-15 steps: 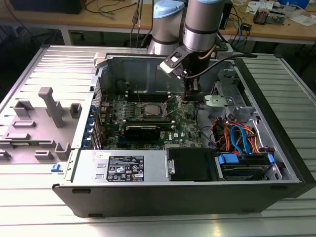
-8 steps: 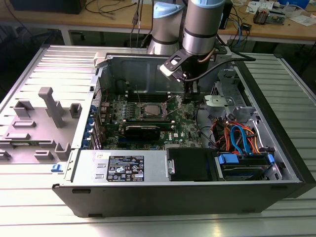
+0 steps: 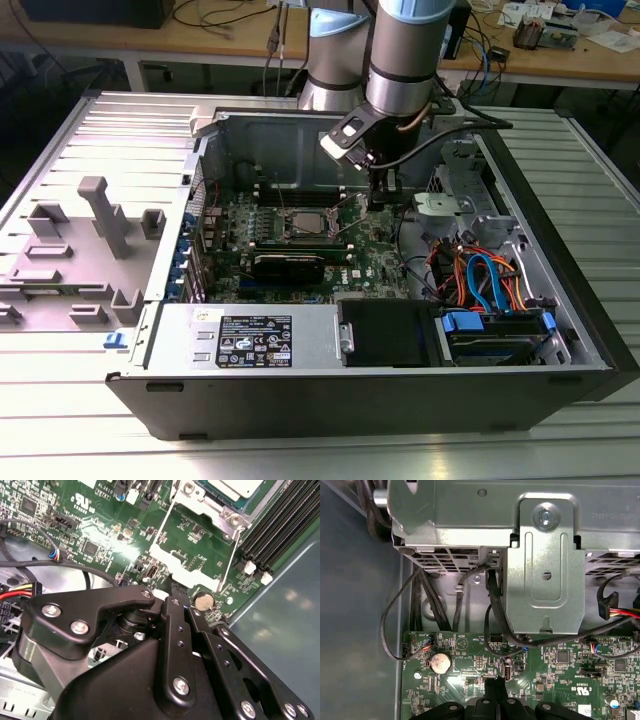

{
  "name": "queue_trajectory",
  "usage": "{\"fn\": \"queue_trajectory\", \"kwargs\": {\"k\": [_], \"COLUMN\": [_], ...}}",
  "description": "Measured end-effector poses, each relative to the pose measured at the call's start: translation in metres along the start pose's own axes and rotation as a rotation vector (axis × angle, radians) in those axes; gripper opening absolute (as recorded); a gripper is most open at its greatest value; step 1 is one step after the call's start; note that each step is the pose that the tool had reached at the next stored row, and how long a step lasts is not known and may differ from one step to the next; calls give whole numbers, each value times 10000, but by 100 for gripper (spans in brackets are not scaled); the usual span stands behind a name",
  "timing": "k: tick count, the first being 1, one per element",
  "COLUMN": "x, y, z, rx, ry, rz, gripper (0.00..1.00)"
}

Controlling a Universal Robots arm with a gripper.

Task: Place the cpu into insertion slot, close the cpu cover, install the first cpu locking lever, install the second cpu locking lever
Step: 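Close the cpu cover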

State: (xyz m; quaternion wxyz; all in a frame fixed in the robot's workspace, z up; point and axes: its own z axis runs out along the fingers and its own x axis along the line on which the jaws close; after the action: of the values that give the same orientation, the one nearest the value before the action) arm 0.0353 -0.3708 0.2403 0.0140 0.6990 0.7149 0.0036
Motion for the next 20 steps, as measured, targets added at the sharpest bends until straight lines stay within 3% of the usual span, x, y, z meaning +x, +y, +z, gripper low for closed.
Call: {"fn": "queue_trajectory", "kwargs": {"k": [9,15,20], "x": [1,0,1], "y": [-44,-54,-111], "z": [-19,-126,-148], "rx": [21,28,28], "ry": [1,13,52], "rz": [-1,-1,1], "gripper": [11,11,11]}}
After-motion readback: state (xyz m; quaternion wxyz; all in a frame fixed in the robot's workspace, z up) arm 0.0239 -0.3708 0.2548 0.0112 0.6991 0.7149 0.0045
